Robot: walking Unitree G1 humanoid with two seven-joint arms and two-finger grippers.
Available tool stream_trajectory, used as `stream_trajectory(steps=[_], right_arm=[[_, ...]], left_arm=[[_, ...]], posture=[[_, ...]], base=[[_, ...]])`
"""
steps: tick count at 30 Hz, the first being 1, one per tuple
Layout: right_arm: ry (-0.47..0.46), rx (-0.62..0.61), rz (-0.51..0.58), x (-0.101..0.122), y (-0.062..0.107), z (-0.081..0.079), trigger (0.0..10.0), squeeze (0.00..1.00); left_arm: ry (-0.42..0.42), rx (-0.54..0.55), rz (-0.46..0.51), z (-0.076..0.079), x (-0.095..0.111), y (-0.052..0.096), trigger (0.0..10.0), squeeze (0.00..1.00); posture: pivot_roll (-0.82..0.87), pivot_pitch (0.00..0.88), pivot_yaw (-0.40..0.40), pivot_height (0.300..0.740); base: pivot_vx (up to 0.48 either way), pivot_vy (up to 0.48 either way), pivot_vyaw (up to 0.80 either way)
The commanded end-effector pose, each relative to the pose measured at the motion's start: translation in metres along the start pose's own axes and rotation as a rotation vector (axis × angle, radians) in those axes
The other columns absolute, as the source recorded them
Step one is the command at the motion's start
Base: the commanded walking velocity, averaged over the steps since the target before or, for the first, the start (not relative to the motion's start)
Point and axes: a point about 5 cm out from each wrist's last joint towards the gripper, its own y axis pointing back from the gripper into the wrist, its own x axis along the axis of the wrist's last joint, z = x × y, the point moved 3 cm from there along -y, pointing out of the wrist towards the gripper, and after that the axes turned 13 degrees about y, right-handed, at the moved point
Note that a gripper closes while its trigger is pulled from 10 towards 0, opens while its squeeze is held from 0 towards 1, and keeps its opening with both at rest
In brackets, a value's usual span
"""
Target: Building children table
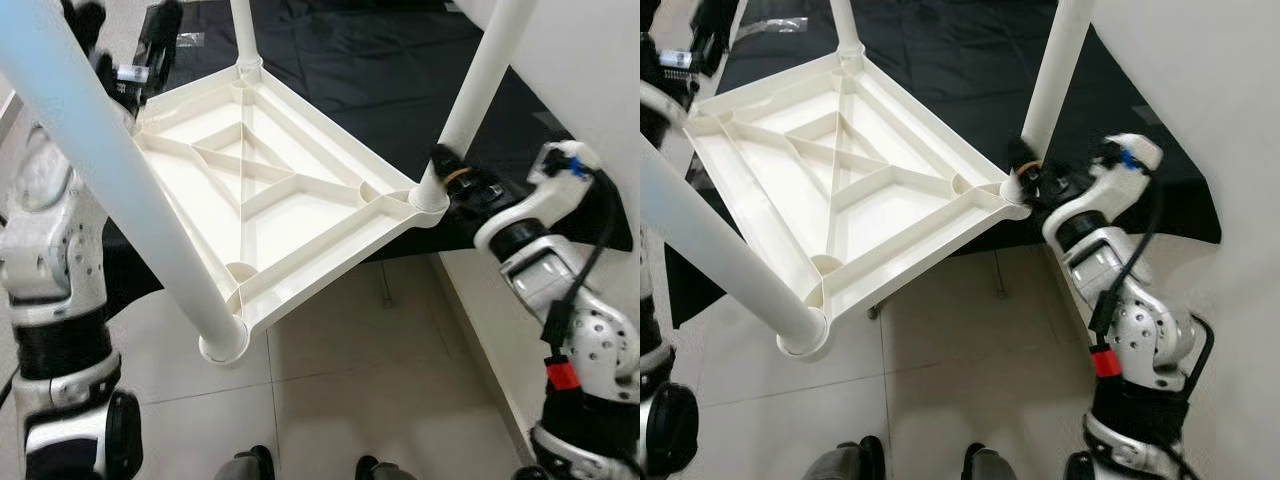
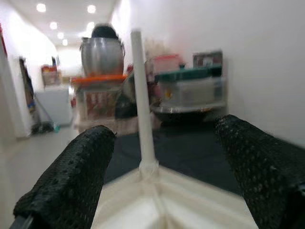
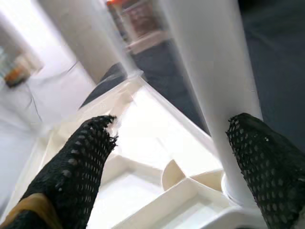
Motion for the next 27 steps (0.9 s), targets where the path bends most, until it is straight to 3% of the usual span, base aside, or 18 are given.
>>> stream_trajectory(steps=[1, 5, 7, 12, 14, 15, 18, 19, 20, 27], right_arm=[[0.036, 0.014, -0.006, -0.005, -0.001, 0.004, 10.0, 0.94], [0.080, 0.027, 0.016, 0.000, -0.005, 0.006, 10.0, 0.90], [0.166, 0.081, 0.038, 0.003, -0.014, 0.000, 10.0, 0.84], [0.188, 0.100, 0.048, 0.004, -0.019, -0.004, 10.0, 0.84], [0.222, 0.087, 0.065, 0.006, -0.033, -0.007, 10.0, 0.82], [0.222, 0.087, 0.065, 0.006, -0.033, -0.007, 10.0, 0.82], [0.242, 0.055, 0.081, 0.011, -0.045, -0.003, 10.0, 0.80], [0.242, 0.055, 0.081, 0.011, -0.045, -0.003, 10.0, 0.80], [0.272, 0.045, 0.085, 0.012, -0.049, 0.005, 10.0, 0.76], [0.300, 0.034, 0.094, 0.013, -0.051, 0.015, 10.0, 0.74]], left_arm=[[-0.001, 0.027, 0.003, -0.004, 0.003, 0.007, 10.0, 0.00], [-0.006, 0.049, -0.005, -0.006, 0.002, 0.013, 10.0, 0.00], [-0.004, 0.075, -0.031, -0.003, -0.008, 0.025, 10.0, 0.00], [-0.001, 0.082, -0.047, 0.001, -0.014, 0.031, 10.0, 0.00], [0.024, 0.087, -0.101, 0.016, -0.031, 0.047, 10.0, 0.00], [0.024, 0.087, -0.101, 0.016, -0.031, 0.047, 10.0, 0.00], [0.051, 0.081, -0.157, 0.033, -0.044, 0.065, 10.0, 0.00], [0.051, 0.081, -0.157, 0.033, -0.044, 0.065, 10.0, 0.00], [0.054, 0.063, -0.204, 0.043, -0.052, 0.080, 10.0, 0.00], [0.038, 0.047, -0.265, 0.057, -0.059, 0.101, 10.0, 0.00]], posture=[[0.02, 0.201, 0.006, 0.740], [0.02, 0.204, 0.007, 0.740], [0.04, 0.194, 0.006, 0.740], [0.04, 0.193, 0.005, 0.740], [0.06, 0.182, -0.008, 0.740], [0.06, 0.182, -0.008, 0.740], [0.07, 0.177, -0.011, 0.740], [0.07, 0.177, -0.011, 0.740], [0.07, 0.179, -0.013, 0.740], [0.08, 0.197, -0.007, 0.740]], base=[[0.000, 0.000, 0.00], [0.000, 0.000, 0.00], [0.000, 0.000, 0.00], [0.000, 0.000, 0.00], [0.000, 0.000, 0.00], [0.000, 0.000, 0.00], [0.000, 0.000, 0.00], [0.000, 0.000, 0.00], [0.000, 0.000, 0.00], [0.000, 0.000, 0.00]])
